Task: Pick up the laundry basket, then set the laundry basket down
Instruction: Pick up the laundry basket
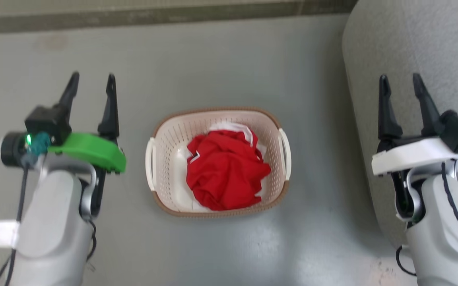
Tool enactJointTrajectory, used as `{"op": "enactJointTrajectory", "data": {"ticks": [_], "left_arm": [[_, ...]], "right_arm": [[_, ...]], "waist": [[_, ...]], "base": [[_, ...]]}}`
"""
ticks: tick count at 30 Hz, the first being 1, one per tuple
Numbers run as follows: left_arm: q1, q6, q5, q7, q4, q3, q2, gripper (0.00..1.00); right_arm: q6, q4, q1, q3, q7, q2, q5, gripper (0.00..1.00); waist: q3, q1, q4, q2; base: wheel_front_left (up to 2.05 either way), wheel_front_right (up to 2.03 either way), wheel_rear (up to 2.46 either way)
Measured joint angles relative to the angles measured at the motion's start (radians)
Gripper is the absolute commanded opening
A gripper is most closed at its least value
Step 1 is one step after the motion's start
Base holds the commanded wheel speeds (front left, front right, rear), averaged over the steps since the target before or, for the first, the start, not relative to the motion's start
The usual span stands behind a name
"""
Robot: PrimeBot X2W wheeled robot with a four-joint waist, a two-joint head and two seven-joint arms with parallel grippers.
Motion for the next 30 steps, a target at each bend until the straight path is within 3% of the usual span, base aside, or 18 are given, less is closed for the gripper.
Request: {"op": "enactJointTrajectory", "data": {"ticks": [16, 30], "left_arm": [[0.253, 0.062, 0.017, 0.000, -0.128, -0.003, 0.003, 1.00], [0.412, 0.089, 0.017, 0.000, -0.207, -0.003, 0.002, 1.00]], "right_arm": [[0.000, -0.012, 0.133, 0.018, 0.000, 0.003, -0.010, 1.00], [-0.003, -0.032, 0.228, 0.031, 0.000, 0.006, -0.017, 1.00]], "waist": [[-0.161, 0.0000, 0.002, 0.0000], [-0.241, 0.0000, 0.006, 0.0000]], "base": [[0.00, 0.00, 0.00], [0.00, 0.00, 0.00]]}}
